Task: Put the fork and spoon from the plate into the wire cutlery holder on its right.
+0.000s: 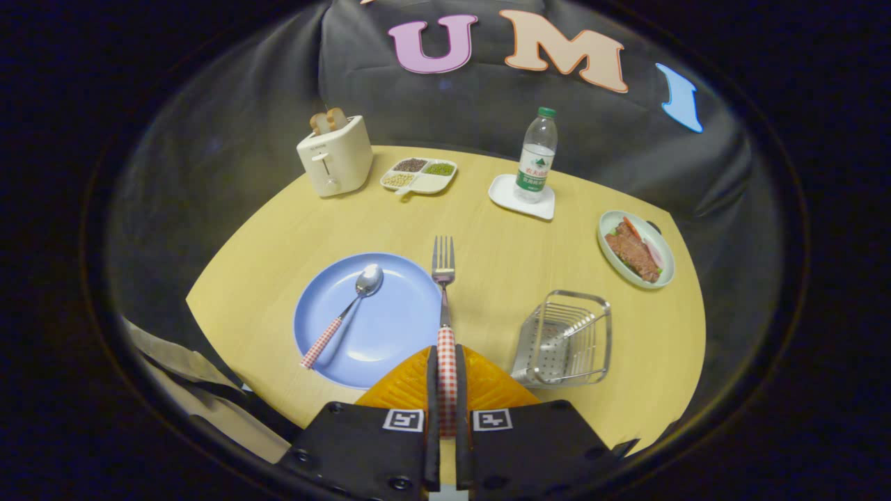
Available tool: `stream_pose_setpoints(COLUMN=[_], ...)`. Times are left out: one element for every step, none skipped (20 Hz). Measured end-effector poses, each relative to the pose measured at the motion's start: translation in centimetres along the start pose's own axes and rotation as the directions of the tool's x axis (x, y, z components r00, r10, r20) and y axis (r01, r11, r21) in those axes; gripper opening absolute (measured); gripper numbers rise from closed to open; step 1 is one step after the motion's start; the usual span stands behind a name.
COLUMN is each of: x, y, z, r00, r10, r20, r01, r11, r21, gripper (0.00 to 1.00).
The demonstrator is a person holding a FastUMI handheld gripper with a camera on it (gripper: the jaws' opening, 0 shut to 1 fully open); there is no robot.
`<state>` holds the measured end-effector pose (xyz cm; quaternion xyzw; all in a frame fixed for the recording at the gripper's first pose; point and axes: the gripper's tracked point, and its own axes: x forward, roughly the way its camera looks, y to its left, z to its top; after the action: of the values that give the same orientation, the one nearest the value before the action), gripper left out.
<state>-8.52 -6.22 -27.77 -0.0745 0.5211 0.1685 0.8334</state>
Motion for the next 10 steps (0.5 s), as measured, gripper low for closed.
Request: stream_pose_setpoints(x=[-0.5, -0.9, -1.5, -1.9, -2.3, -2.8, -3.2, -3.4, -3.6, -3.9], y=[-1.0, -2.1, -3.4, -4.2, -5.1, -6.0, -6.7, -7.6, -8.4, -9.1], z=[0.2, 0.3, 0.4, 0.4, 0.3, 0.3, 0.0, -0.1, -0.2, -0.5], r00=[1.000, 1.000, 1.000, 1.000, 1.000, 0.999, 0.999, 0.999, 0.998, 0.997], r10=[-0.004, -0.010, -0.015, -0.016, -0.015, -0.013, -0.009, -0.010, -0.014, -0.012], r20=[0.000, -0.004, -0.009, -0.012, -0.020, -0.031, -0.043, -0.054, -0.057, -0.070], r01=[0.004, 0.010, 0.015, 0.015, 0.014, 0.010, 0.005, 0.004, 0.007, 0.002], r11=[1.000, 1.000, 0.999, 0.998, 0.997, 0.997, 0.996, 0.995, 0.993, 0.991], r21=[-0.012, -0.029, -0.048, -0.058, -0.070, -0.080, -0.090, -0.104, -0.121, -0.137], gripper=[0.12, 0.12, 0.12, 0.12, 0.12, 0.12, 0.12, 0.12, 0.12, 0.12])
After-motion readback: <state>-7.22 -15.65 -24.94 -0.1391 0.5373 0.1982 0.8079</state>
